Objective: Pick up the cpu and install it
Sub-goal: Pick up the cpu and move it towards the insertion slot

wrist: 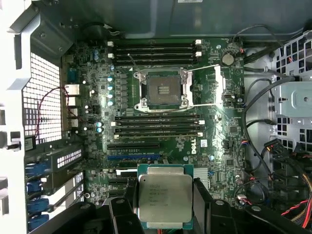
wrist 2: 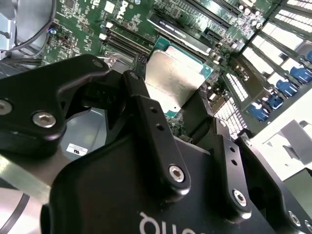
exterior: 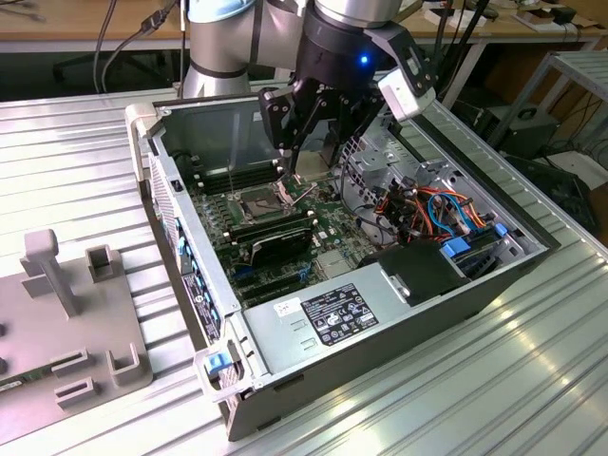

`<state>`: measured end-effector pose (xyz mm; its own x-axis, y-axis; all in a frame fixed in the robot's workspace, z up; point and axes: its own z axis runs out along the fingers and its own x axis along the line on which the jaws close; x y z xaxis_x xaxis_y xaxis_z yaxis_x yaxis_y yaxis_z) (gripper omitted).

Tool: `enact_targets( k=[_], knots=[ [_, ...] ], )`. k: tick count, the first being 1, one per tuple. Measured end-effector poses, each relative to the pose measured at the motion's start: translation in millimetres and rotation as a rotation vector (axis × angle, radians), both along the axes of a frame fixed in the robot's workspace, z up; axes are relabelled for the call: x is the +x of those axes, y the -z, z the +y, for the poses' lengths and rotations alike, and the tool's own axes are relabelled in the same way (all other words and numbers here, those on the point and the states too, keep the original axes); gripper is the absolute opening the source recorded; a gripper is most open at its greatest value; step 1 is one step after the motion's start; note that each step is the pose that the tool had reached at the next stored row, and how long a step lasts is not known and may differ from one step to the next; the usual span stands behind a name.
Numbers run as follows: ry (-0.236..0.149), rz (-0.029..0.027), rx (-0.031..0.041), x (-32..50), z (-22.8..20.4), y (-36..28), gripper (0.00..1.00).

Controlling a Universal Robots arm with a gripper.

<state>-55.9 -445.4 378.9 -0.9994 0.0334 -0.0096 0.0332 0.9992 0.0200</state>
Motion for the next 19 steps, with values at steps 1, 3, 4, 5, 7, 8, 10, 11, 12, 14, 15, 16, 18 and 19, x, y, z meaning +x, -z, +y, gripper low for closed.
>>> enact_targets(
  k=[1, 3, 4, 5, 7, 8, 10, 11, 12, 14, 15, 16, 18, 19],
  knots=[
    [0.0, 0.0, 0.0, 0.0, 0.0, 0.0, 0.55],
    [0.0, 0.0, 0.0, 0.0, 0.0, 0.0, 0.55],
    [0.0, 0.0, 0.0, 0.1, 0.0, 0.0, 0.55],
    [0.0, 0.0, 0.0, 0.1, 0.0, 0.0, 0.55],
    [0.0, 0.0, 0.0001, 0.6, 0.0, 0.0, 0.55],
    [0.0, 0.0, 0.0001, 1.4, 0.0, 0.1, 0.55],
    [0.0, 0.0, 0.0001, 3.5, 0.0, 0.1, 0.55],
    [0.0, 0.0, 0.0, 4.8, 0.0, 0.2, 0.55],
    [0.0, 0.0, 0.0, 6.9, 0.0, 0.2, 0.55],
    [0.0, 0.0, 0.0, 10.6, 0.0, 0.3, 0.55],
    [0.0, 0.0, 0.0, 11.7, 0.0, 0.3, 0.55],
    [0.0, 0.0, 0.0, 12.2, 0.0, 0.3, 0.55],
    [0.0, 0.0, 0.0, 12.7, 0.0, 0.3, 0.55],
    [0.0, 0.0, 0.0, 12.7, 0.0, 0.3, 0.55]
  ],
)
